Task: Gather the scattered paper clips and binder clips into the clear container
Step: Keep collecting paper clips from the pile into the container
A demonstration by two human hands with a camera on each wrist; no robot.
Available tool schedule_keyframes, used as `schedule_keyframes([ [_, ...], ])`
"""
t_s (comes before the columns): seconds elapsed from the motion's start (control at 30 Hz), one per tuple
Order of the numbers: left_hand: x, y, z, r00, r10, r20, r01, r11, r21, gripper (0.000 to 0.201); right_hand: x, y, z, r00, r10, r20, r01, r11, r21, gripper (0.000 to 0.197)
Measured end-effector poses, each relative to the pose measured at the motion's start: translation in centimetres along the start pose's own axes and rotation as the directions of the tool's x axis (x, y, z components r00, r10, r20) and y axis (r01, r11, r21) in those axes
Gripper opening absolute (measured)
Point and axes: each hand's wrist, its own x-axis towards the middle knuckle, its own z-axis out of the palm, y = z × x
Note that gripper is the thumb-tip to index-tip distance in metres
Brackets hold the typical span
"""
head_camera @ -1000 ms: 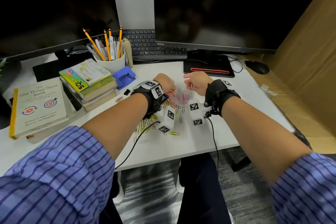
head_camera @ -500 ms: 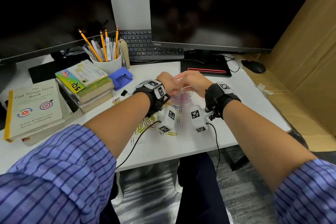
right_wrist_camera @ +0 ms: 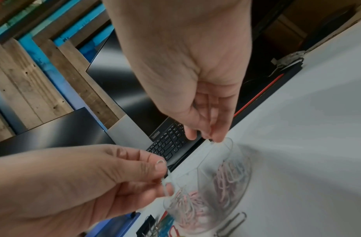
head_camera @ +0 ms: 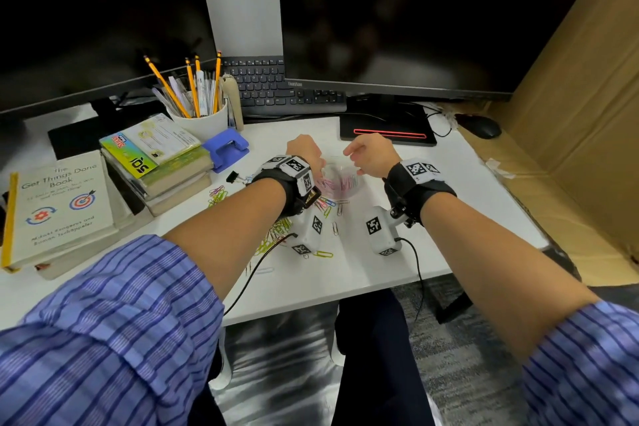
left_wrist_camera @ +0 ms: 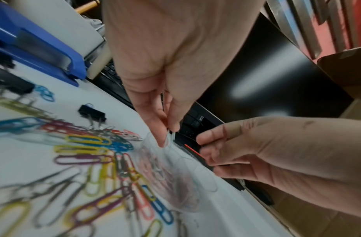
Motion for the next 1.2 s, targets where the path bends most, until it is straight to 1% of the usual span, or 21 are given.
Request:
schedule_keyframes([
  [0.03, -0.3, -0.2, -0.1, 1.0, 0.013, -0.003, -0.013, 1.0, 0.008, 0.029, 0.0, 0.0, 0.1, 1.0, 0.002, 0.014, -0.001, 0.998, -0.055, 0.031],
  [0.07, -0.6, -0.2, -0.1, 1.0, 0.007, 0.009, -0.007, 0.999, 0.034, 0.016, -0.2, -0.1, 0.3, 0.998, 0.008, 0.059, -0.001, 0.993, -0.116, 0.03],
  [0.1, -0.9, -0.4, -0.1, 0.999, 0.032, 0.01, -0.032, 0.998, 0.051, 0.003, -0.3, -0.2, 0.5, 0.994, 0.007, 0.107, 0.011, 0.986, -0.163, 0.028],
  [0.13, -0.9, -0.6, 0.1, 0.999, 0.043, -0.002, -0.043, 0.996, 0.077, 0.017, -0.5, -0.3, 0.7, 0.991, -0.002, 0.131, 0.026, 0.982, -0.186, 0.028],
  [0.17, -0.9, -0.8, 0.4, 0.998, 0.065, -0.002, -0.065, 0.992, 0.106, 0.025, -0.6, -0.4, 0.8, 0.992, -0.015, 0.122, 0.037, 0.983, -0.18, 0.028],
  [0.23, -1.0, -1.0, 0.6, 0.996, 0.086, 0.007, -0.086, 0.984, 0.157, 0.029, -1.1, -0.9, 0.8, 0.996, -0.043, 0.073, 0.053, 0.99, -0.129, 0.027],
  [0.27, -1.2, -0.9, 0.4, 0.997, 0.079, 0.017, -0.08, 0.978, 0.19, 0.03, -1.4, -1.2, 0.7, 0.995, -0.062, 0.079, 0.069, 0.993, -0.099, 0.025],
  [0.37, -1.1, -1.3, -0.3, 0.998, 0.052, 0.046, -0.061, 0.976, 0.21, 0.032, -2.8, -2.7, 0.4, 0.969, -0.13, 0.211, 0.142, 0.989, -0.043, 0.021],
  [0.43, -1.4, -1.7, -1.2, 0.994, 0.054, 0.099, -0.077, 0.968, 0.24, 0.033, -3.6, -3.5, 0.5, 0.945, -0.167, 0.282, 0.19, 0.98, -0.055, 0.024],
  [0.47, -1.7, -2.0, -2.0, 0.99, 0.049, 0.13, -0.082, 0.961, 0.264, 0.034, -3.9, -3.8, 0.7, 0.93, -0.164, 0.33, 0.197, 0.978, -0.069, 0.028],
  [0.5, -2.0, -2.7, -2.7, 0.988, 0.042, 0.15, -0.083, 0.956, 0.283, 0.036, -4.1, -4.1, 1.0, 0.91, -0.147, 0.388, 0.203, 0.973, -0.107, 0.032],
  [0.57, -2.4, -4.3, -4.3, 0.984, 0.008, 0.176, -0.068, 0.94, 0.336, 0.036, -4.5, -4.6, 1.7, 0.879, -0.1, 0.465, 0.247, 0.931, -0.267, 0.04],
  [0.63, -3.0, -6.2, -5.8, 0.981, -0.045, 0.188, -0.038, 0.909, 0.414, 0.031, -4.8, -4.9, 2.6, 0.882, -0.095, 0.461, 0.306, 0.86, -0.408, 0.047],
  [0.7, -3.5, -7.8, -6.8, 0.981, -0.089, 0.172, -0.007, 0.872, 0.49, 0.04, -5.1, -5.2, 3.4, 0.889, -0.108, 0.444, 0.333, 0.819, -0.468, 0.055],
  [0.77, -3.9, -8.8, -7.3, 0.98, -0.102, 0.172, 0.001, 0.861, 0.508, 0.046, -5.4, -5.5, 4.0, 0.894, -0.107, 0.435, 0.338, 0.799, -0.498, 0.06],
  [0.93, -4.1, -9.9, -7.3, 0.972, -0.125, 0.199, 0.027, 0.901, 0.434, 0.052, -5.5, -6.0, 5.3, 0.893, -0.054, 0.447, 0.315, 0.783, -0.535, 0.06],
  [1.03, -4.3, -9.8, -6.8, 0.972, -0.102, 0.211, 0.008, 0.913, 0.408, 0.054, -5.1, -6.5, 5.7, 0.884, -0.046, 0.465, 0.323, 0.779, -0.537, 0.055],
  [1.13, -4.1, -9.7, -6.0, 0.982, -0.05, 0.18, -0.024, 0.922, 0.386, 0.051, -4.5, -6.6, 5.8, 0.877, -0.057, 0.476, 0.326, 0.799, -0.506, 0.058],
  [1.2, -4.0, -9.7, -5.4, 0.989, -0.024, 0.144, -0.034, 0.922, 0.386, 0.045, -4.3, -6.4, 5.8, 0.884, -0.071, 0.462, 0.311, 0.827, -0.469, 0.059],
])
